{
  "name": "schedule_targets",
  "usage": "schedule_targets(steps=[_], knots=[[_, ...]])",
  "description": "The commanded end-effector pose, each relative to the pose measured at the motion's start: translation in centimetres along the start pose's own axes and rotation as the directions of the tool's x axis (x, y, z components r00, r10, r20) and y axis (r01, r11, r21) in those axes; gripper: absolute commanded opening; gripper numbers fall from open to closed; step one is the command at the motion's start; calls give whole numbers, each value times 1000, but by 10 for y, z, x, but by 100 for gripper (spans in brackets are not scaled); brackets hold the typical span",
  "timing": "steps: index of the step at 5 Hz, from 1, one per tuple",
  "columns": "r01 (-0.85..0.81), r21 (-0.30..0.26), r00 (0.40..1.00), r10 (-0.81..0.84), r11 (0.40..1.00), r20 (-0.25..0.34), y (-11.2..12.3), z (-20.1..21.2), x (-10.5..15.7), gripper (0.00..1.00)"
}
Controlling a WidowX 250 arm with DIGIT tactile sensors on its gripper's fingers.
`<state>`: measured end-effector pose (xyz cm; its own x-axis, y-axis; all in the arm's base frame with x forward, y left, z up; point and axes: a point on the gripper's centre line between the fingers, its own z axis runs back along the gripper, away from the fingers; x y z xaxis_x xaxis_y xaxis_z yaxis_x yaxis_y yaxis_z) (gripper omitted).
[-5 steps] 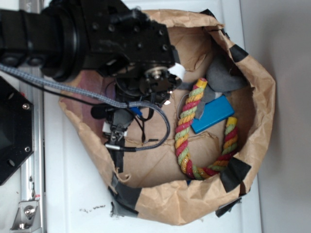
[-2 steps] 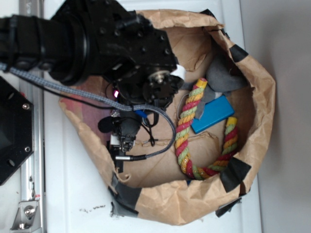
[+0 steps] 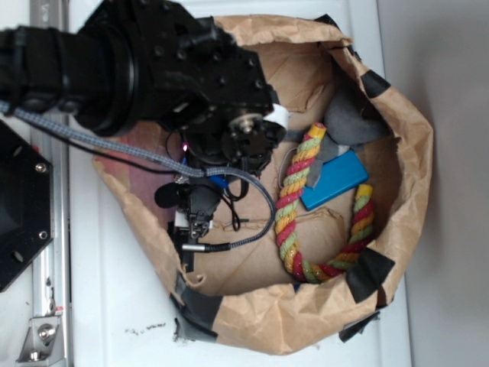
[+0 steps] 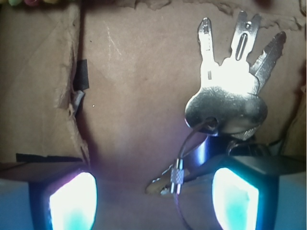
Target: Grab the silver keys.
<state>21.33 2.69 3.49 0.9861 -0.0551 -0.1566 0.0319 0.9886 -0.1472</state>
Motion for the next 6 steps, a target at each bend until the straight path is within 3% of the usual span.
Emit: schedule_targets(steps=[1, 2, 3, 6], knots=[[80, 70, 995, -84, 994, 49, 27, -16, 15, 100], [111, 62, 993, -113, 992, 27, 36, -14, 10, 90], [117, 43, 993, -119, 992, 29, 34, -8, 7, 0], [133, 27, 991, -133, 991, 15, 34, -2, -1, 0]])
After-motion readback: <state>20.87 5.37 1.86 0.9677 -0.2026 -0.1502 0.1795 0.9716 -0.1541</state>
